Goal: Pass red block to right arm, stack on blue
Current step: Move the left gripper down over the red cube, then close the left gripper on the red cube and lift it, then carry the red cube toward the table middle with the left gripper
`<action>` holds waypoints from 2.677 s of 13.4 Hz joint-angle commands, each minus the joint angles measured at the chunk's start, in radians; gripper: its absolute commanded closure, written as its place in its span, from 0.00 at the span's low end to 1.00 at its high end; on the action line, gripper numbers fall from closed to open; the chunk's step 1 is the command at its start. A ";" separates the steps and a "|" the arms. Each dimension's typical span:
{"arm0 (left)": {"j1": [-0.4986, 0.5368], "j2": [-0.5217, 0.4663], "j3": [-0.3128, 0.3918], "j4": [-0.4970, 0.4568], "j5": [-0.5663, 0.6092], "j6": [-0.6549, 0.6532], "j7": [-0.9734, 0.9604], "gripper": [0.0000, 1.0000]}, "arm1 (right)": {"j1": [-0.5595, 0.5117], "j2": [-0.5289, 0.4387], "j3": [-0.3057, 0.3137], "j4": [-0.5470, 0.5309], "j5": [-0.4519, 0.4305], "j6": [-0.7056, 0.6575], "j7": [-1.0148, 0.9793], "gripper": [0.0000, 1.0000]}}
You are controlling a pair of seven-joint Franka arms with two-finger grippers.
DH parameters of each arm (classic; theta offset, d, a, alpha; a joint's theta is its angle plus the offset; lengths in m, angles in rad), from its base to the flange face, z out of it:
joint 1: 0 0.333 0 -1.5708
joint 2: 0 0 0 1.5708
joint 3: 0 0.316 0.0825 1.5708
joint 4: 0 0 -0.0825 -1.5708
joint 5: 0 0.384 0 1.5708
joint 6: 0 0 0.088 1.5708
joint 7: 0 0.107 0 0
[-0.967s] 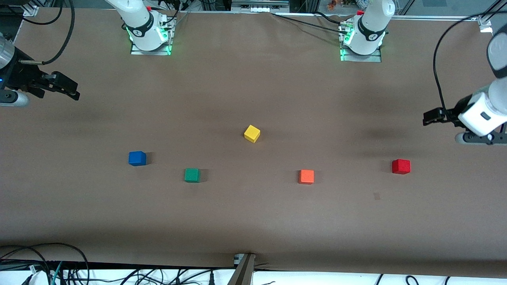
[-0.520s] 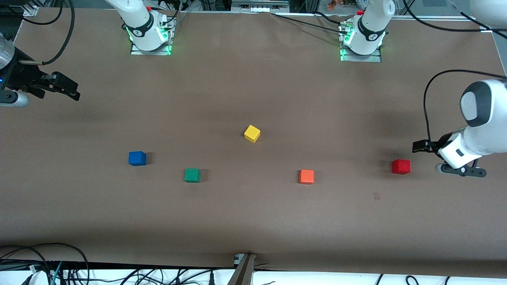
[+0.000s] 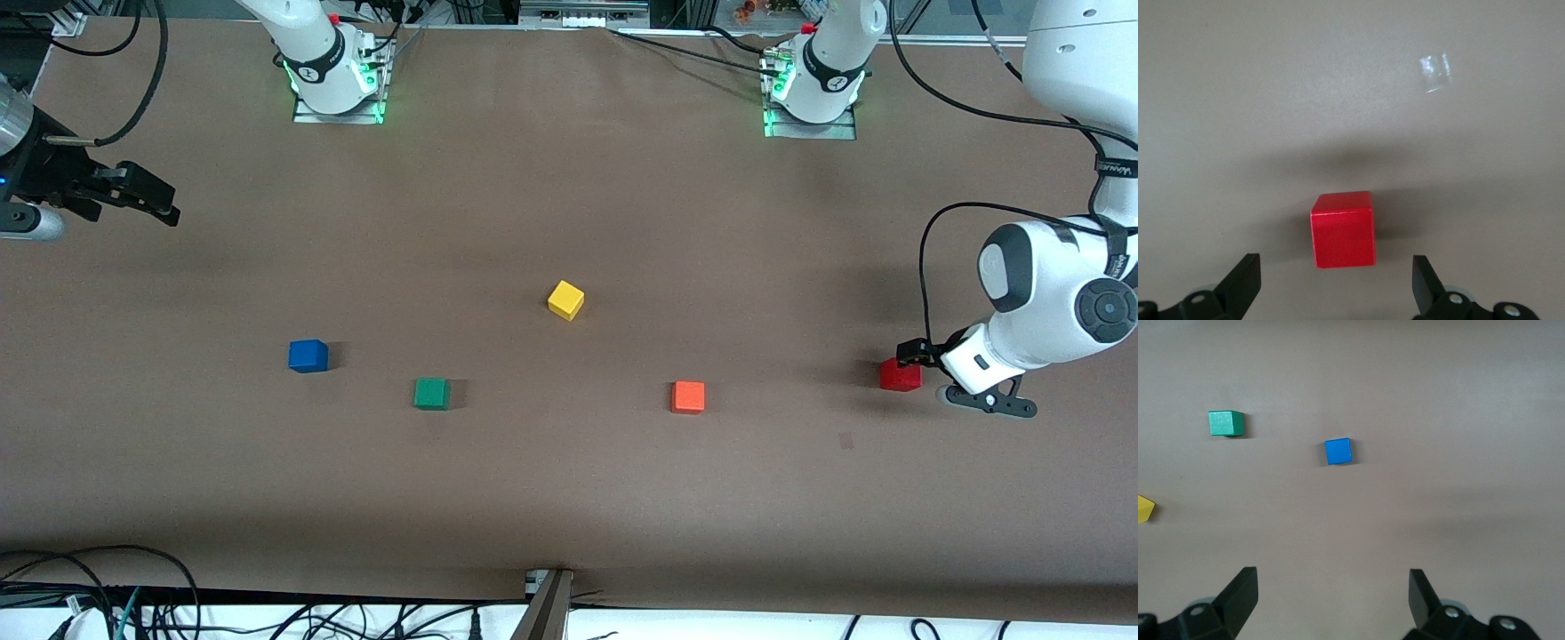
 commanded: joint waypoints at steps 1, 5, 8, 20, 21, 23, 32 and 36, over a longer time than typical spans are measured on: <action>0.013 0.025 -0.004 -0.025 -0.001 0.084 0.029 0.00 | -0.002 0.002 -0.001 0.012 0.021 -0.001 0.003 0.00; 0.025 0.075 -0.007 -0.030 -0.008 0.149 0.028 0.00 | -0.001 0.002 0.001 0.012 0.021 -0.001 0.005 0.00; 0.025 0.103 -0.013 -0.060 -0.010 0.216 0.028 0.00 | -0.001 0.002 0.002 0.012 0.021 -0.001 0.005 0.00; 0.013 0.022 -0.045 0.083 -0.004 -0.066 0.055 1.00 | 0.001 0.002 0.005 0.013 0.023 0.001 0.005 0.00; 0.015 0.020 -0.079 0.140 -0.007 -0.149 0.083 1.00 | 0.001 0.000 0.005 0.013 0.023 0.001 0.005 0.00; 0.025 0.000 -0.154 0.197 -0.034 -0.199 0.191 1.00 | 0.000 0.002 0.005 0.013 0.023 0.008 0.003 0.00; 0.015 -0.003 -0.341 0.226 -0.626 -0.198 0.875 0.96 | 0.001 0.005 0.004 0.012 0.021 0.014 0.003 0.00; 0.001 0.028 -0.458 0.228 -0.881 -0.192 1.065 1.00 | 0.001 0.005 0.005 0.008 0.023 0.025 0.003 0.00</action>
